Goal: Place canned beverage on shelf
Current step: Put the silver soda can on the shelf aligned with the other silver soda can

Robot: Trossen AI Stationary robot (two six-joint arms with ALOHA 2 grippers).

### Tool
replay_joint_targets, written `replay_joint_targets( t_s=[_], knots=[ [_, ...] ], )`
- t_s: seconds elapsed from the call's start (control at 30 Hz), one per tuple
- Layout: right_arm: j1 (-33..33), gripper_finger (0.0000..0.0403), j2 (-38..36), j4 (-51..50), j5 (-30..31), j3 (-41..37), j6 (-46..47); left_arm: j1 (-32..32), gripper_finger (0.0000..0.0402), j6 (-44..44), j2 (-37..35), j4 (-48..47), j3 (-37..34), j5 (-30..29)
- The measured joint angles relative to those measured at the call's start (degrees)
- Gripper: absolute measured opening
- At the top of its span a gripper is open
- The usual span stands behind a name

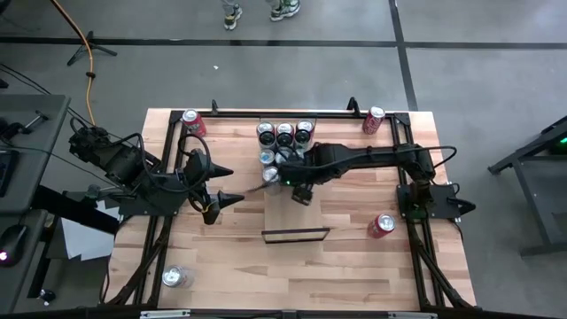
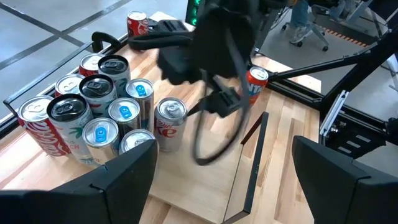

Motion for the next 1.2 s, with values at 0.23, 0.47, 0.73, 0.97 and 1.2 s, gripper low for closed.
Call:
replay_joint_targets(
  t_s=[0.23, 0.47, 0.73, 0.97, 1.2],
  knots=[
    [4.81, 0.0392, -2.03, -8.55, 9.03, -2.77, -5.63, -0.01, 0.0321, 0.02, 0.0, -0.02, 0.0, -0.03],
    [10.36, 0.0392, -17.14, -1.84, 8.99, -22.59, -0.21, 0.01, 0.0321, 0.01, 0.02, 0.05, 0.0, -0.75],
    [14.53, 0.0392, -40.31, 12.92, -3.34, -48.11, 24.03, 4.99, 0.0321, 1.93, 0.67, 0.31, 0.08, -3.46],
    [15.59, 0.0373, -48.52, 26.04, -6.15, -57.43, 30.02, 12.82, 0.0306, 14.89, -2.0, 11.55, -12.83, 0.35],
    [13.74, 0.0205, -46.6, 35.34, -1.25, -60.7, 26.73, 13.75, 0.0191, 12.87, -11.17, 47.6, -39.25, 10.71]
  ],
)
